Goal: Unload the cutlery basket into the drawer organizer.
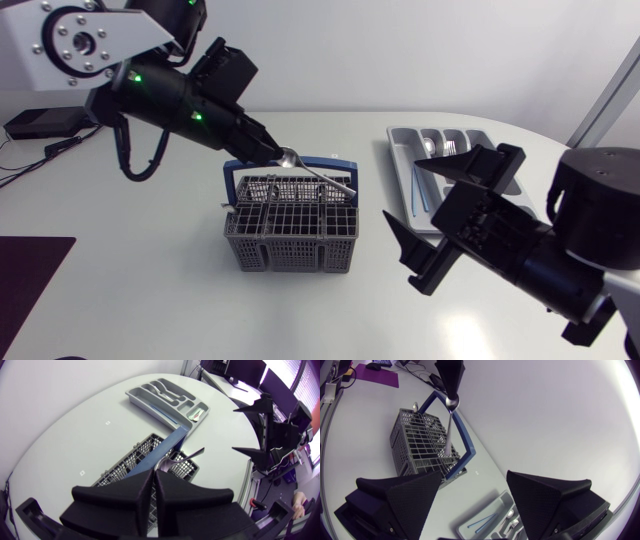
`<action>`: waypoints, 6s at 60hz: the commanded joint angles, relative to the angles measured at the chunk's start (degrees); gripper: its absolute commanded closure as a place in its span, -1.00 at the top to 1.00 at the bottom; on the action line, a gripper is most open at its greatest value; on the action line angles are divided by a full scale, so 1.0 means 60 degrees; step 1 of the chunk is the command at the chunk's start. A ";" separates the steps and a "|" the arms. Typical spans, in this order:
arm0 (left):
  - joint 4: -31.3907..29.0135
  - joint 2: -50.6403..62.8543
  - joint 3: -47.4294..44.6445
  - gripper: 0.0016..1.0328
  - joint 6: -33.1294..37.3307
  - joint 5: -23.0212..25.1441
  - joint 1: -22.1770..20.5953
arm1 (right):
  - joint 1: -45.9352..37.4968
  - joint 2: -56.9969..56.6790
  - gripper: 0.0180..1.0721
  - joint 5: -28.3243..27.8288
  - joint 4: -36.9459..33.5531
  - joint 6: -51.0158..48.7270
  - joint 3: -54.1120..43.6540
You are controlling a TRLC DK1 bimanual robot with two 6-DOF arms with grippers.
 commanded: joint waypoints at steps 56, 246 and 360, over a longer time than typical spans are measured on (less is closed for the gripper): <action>-0.1226 0.0838 0.1450 -0.80 -0.1663 0.0726 -0.0853 | 0.1108 0.3477 -0.23 0.0192 0.2654 -0.0327 0.1081; 0.5819 -0.3102 -0.7383 -0.04 1.4143 -0.0153 0.2121 | -1.1138 0.7022 -0.89 -0.7850 -0.7937 -0.8252 0.5226; 0.6786 -0.2267 -0.7397 -0.74 1.5065 -0.0695 0.1945 | -0.9746 0.7506 0.88 -0.5521 -0.4744 -0.7944 0.4069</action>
